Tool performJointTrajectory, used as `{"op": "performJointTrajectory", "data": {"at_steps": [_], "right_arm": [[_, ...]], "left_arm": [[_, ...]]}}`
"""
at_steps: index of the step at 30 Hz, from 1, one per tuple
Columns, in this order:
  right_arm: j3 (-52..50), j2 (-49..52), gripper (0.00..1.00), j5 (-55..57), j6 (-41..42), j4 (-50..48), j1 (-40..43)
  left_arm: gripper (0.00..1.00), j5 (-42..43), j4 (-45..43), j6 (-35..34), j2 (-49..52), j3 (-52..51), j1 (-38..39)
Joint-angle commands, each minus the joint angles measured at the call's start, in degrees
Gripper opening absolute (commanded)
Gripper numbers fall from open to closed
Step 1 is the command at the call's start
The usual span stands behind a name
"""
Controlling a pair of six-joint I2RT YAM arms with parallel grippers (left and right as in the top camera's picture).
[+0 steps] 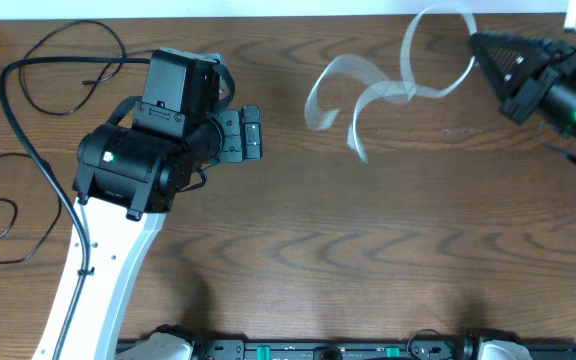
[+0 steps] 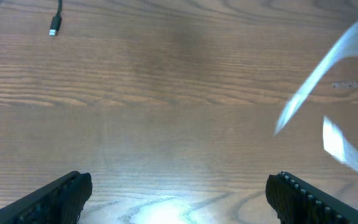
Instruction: Untangle cables
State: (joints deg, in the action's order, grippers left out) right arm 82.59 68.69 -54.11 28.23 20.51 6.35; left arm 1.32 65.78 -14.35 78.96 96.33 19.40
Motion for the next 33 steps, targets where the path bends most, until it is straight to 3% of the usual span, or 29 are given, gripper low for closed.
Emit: {"op": "performJointTrajectory", "data": {"at_steps": [1,4,8,13,16,19,21,25,26,30,33], "right_arm": [[0.44,0.57,0.01,-2.38,-0.92,1.84,-4.42],[0.44,1.22,0.01,-6.67,-4.28,4.02,-8.04],[0.44,2.19,0.01,-7.76,-9.05,6.78,-11.82],[0.44,2.93,0.01,-6.58,-9.66,8.46,-13.11],[0.44,3.15,0.04,-0.2,-10.08,12.39,-13.11],[0.44,3.37,0.13,7.72,-10.08,17.75,-13.11],[0.44,3.72,0.27,13.25,-10.08,22.27,-13.11],[0.44,4.5,0.46,14.78,-10.08,26.69,-13.11],[0.44,4.98,0.64,14.78,-10.08,28.37,-13.11],[0.44,6.19,0.99,14.78,-10.1,30.99,-13.11],[0.44,7.15,0.99,14.82,-10.1,32.35,-13.11]], "left_arm": [[0.95,0.76,0.15,-1.11,-0.13,0.5,0.09],[0.96,8.63,0.2,-5.38,-0.13,0.5,0.09],[0.95,16.15,-0.13,-6.16,-0.13,0.5,0.07],[0.96,15.98,1.09,-6.1,-0.09,0.48,-0.04],[0.95,14.56,3.37,-6.12,0.0,0.48,-0.09],[0.96,12.52,6.58,-6.12,0.39,0.31,-0.09],[0.96,12.59,10.14,-6.12,1.25,-0.2,-0.07],[0.96,12.92,14.73,-5.84,2.43,-1.14,-0.07],[0.95,15.19,15.98,-3.28,2.93,-1.64,-0.07],[0.95,24.57,18.64,5.25,3.08,-2.01,0.24],[0.95,27.28,20.26,8.81,3.08,-2.08,1.38]]}}
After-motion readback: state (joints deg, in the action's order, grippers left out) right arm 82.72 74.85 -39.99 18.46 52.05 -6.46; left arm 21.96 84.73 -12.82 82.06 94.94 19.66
